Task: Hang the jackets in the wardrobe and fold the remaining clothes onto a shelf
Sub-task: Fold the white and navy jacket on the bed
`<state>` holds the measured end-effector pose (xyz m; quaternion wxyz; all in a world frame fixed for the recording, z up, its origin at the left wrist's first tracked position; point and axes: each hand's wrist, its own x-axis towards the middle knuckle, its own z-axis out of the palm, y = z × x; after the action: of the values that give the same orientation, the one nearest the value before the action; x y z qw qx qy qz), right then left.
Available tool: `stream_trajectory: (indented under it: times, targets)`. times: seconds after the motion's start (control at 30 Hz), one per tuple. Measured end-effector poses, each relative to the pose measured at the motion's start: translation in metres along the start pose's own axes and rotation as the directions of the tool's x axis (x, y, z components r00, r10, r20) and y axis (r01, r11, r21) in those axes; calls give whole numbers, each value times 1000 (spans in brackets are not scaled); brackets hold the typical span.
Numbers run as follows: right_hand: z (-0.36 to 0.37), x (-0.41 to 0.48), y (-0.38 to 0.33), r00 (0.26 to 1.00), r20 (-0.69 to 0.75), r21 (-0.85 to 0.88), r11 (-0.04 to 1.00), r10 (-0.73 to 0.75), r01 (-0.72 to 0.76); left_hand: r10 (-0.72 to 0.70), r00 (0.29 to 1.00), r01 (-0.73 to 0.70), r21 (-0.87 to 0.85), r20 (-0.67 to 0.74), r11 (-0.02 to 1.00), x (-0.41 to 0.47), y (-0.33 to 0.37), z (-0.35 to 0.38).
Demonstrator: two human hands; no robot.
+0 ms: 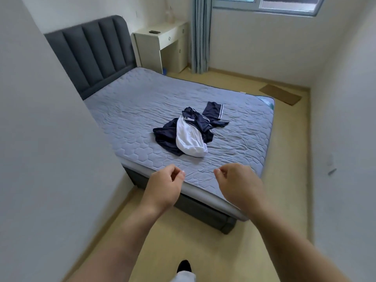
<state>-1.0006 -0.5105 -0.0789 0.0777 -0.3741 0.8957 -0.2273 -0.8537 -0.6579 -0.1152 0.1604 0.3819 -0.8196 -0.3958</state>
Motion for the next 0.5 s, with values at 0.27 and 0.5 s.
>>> stream_trajectory:
  times: [0.27,0.5]
  targets:
    - [30,157,35,979,88,4,983,185,-186,-68,990,54,113,120,992,183,-12,35]
    - [99,278,90,925,251,30,953,286,-303,-148,960,82,268,238,960,294,-35,88]
